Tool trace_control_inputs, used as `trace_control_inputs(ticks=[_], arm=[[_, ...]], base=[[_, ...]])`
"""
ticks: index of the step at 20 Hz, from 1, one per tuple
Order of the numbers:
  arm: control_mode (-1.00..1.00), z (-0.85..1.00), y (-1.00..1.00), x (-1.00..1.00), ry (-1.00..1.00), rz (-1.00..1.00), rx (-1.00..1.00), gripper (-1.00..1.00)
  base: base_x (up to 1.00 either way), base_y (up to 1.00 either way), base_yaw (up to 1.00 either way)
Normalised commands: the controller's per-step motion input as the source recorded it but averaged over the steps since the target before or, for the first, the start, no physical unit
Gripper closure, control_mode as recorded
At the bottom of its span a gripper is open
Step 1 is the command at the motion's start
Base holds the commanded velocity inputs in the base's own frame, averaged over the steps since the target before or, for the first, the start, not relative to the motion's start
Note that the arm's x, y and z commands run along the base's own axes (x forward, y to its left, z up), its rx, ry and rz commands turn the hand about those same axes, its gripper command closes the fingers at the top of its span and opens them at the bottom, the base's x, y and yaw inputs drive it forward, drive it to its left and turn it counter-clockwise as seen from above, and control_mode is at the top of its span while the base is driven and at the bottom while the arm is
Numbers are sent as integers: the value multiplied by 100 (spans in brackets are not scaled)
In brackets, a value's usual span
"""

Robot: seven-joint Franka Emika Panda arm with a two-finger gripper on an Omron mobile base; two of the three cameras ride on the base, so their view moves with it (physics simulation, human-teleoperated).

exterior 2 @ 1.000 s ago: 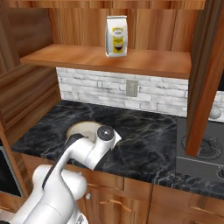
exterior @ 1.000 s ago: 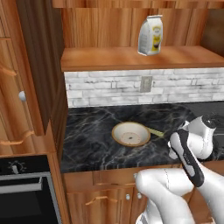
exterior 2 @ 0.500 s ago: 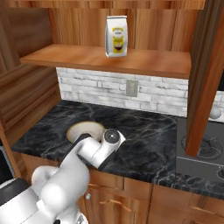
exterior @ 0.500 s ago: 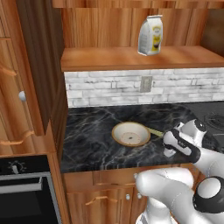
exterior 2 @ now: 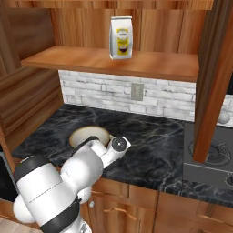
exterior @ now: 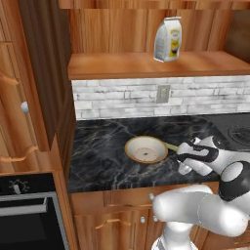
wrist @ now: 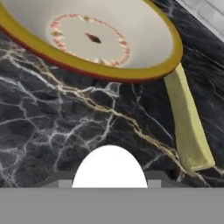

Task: Pick the egg and butter from the fridge and place them by the bowl for mixing.

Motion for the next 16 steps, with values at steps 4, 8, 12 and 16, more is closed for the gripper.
trace_control_inputs(ticks=[4, 8, 12, 16], arm=[[-100, -23, 3, 39, 0, 6, 3, 100], [-100, -17, 0, 22, 0, 10, 3, 100], [-100, -14, 2, 17, 0, 10, 4, 100], [-100, -21, 15, 14, 0, 10, 5, 100]], base=[[0, 0, 0], [0, 0, 0], [0, 0, 0], [0, 0, 0]])
